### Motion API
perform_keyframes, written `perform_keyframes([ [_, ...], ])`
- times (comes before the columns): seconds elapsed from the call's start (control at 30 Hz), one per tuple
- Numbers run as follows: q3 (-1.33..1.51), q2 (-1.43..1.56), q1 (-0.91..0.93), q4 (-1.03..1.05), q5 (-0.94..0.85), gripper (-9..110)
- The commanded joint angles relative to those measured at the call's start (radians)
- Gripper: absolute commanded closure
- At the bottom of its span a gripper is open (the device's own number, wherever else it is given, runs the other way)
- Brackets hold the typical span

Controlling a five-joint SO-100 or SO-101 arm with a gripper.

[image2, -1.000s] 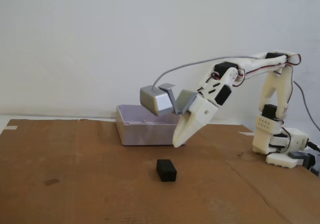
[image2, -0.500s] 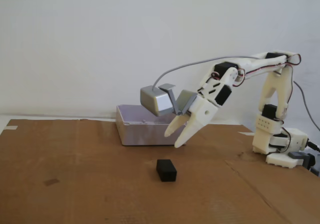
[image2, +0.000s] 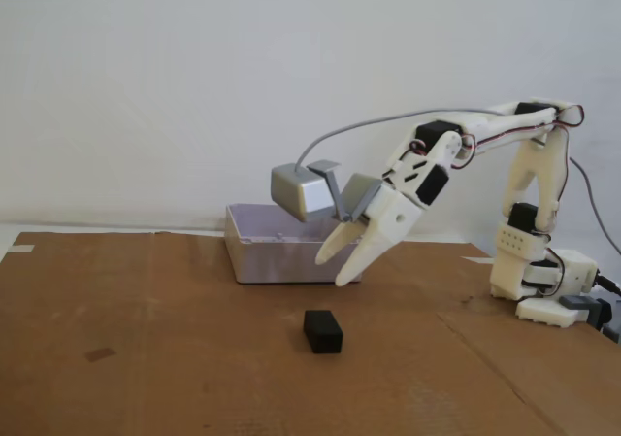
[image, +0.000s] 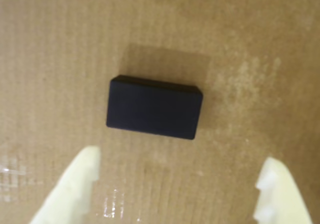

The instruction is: Grasp a block and put it in the box.

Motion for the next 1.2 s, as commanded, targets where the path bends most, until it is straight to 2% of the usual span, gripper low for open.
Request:
perform_keyframes([
  [0.0,-0.121,0.008,0.014,-0.041,-0.049,63],
  [1.07,-0.133,-0.034,-0.060,-0.054,-0.020,62],
  [1.17,-0.133,-0.034,-0.061,-0.054,-0.018,56],
])
